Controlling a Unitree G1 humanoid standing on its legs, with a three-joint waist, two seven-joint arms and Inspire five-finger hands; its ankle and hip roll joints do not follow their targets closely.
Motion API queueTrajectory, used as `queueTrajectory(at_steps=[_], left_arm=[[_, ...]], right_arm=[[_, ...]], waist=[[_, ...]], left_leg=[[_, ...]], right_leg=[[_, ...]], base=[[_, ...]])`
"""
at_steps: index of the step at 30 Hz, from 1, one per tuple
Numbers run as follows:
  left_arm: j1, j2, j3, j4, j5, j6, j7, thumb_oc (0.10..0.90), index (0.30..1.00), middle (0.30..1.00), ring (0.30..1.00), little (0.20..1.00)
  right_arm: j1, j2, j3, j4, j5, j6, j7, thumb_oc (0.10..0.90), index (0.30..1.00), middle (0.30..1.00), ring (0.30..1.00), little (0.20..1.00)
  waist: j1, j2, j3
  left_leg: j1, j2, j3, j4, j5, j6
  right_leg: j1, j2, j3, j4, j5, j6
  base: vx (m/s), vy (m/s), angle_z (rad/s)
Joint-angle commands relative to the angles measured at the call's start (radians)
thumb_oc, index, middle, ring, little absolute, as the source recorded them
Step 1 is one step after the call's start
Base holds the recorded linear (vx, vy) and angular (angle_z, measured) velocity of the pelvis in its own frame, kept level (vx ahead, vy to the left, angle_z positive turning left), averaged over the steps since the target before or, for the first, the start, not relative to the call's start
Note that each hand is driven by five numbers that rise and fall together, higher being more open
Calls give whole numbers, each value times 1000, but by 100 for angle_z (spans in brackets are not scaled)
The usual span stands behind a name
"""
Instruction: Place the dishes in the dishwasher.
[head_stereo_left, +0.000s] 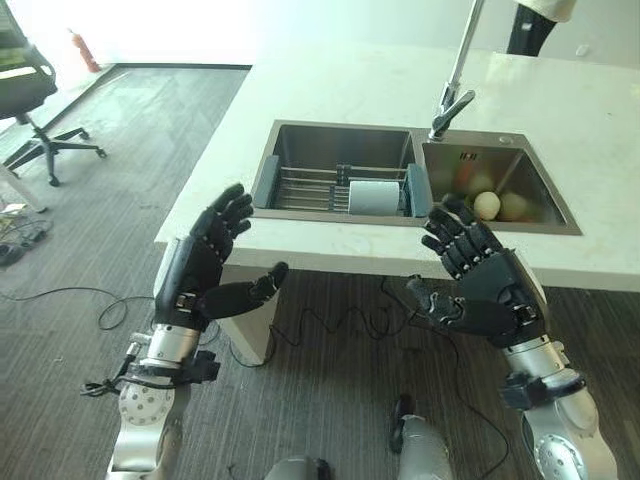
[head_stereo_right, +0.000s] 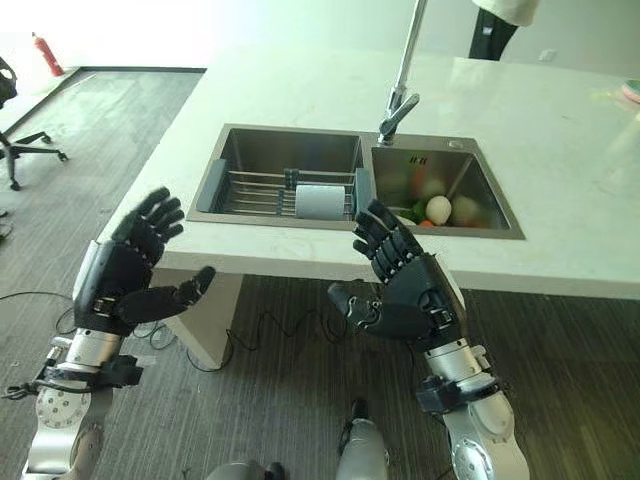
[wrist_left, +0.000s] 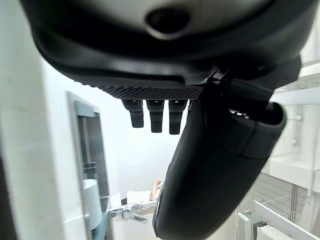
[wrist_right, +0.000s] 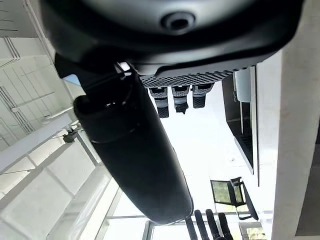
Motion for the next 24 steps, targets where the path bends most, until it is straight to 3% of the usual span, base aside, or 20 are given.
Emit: queueTrajectory(at_steps=[1,4,7,10,11,13,14,15,16,18,24], left_arm=[[-67,42,26,-122,-69,-114,6,800,900,900,900,900],[-68,26,25,-142,-81,-131,1,800,900,900,900,900],[-64,14,25,-161,-75,-153,-4,800,900,900,900,900],[-51,-7,37,-184,-113,-172,-20,800,900,900,900,900],[-43,-16,45,-193,-136,-182,-33,800,900,900,900,900],[-33,-23,54,-200,-175,-203,-39,800,900,900,900,900],[-31,-24,55,-201,-174,-205,-37,800,900,900,900,900],[-23,-25,60,-202,-179,-223,-40,800,900,900,900,900],[-17,-25,65,-204,-170,-243,-37,800,900,900,900,900],[-26,-27,64,-210,-151,-241,-40,800,900,900,900,900],[-69,-6,73,-189,-154,-211,-6,800,900,900,900,900]], right_arm=[[-121,-13,-67,-51,19,-103,-16,800,900,900,900,900],[-115,-27,-88,-57,15,-93,-30,800,900,900,900,900],[-101,-37,-109,-66,26,-91,-27,800,900,900,900,900],[-77,-45,-134,-82,25,-88,-5,800,900,900,900,900],[-75,-51,-135,-89,22,-75,-16,800,900,900,900,900],[-95,-42,-118,-75,5,-69,-29,800,900,900,900,900],[-98,-42,-115,-73,2,-70,-31,800,900,900,900,900],[-98,-36,-112,-71,-5,-70,-31,800,900,900,900,900],[-92,-31,-109,-78,-20,-72,-34,800,900,900,900,900],[-91,-29,-104,-89,-35,-70,-38,800,900,900,900,900],[-57,-19,-135,-102,-3,-54,-24,800,900,900,900,900]], waist=[[7,-4,-101],[-3,-5,-110],[-4,-7,-112],[14,-32,-109],[23,-41,-98],[25,-19,-90],[25,-15,-93],[26,-1,-94],[31,11,-99],[36,15,-103],[15,15,-123]], left_leg=[[86,38,120,-94,-44,11],[114,55,131,-94,-36,-9],[126,65,128,-94,19,-30],[139,12,90,-91,172,-58],[89,13,94,-94,169,-50],[20,58,104,-94,91,-46],[15,63,104,-94,84,-46],[-28,88,86,-94,69,-59],[-69,104,40,-94,90,-87],[-86,107,10,-94,107,-98],[-69,98,44,-94,70,-71]], right_leg=[[67,48,-31,-26,-41,25],[89,65,-31,-26,-66,-1],[107,80,-24,-26,-87,-20],[130,78,16,-26,-118,-49],[144,80,33,-26,-124,-50],[156,99,30,-26,-130,-39],[155,102,30,-26,-131,-38],[159,111,27,-26,-135,-31],[165,119,34,-26,-146,-28],[172,118,35,-26,-163,-28],[186,63,6,-26,-154,-1]], base=[[232,-226,26],[177,-186,19],[174,-189,0],[196,-157,-11],[189,-49,-6],[86,75,-1],[55,117,4],[101,122,0],[117,140,-1],[117,183,-19],[108,270,-15]])
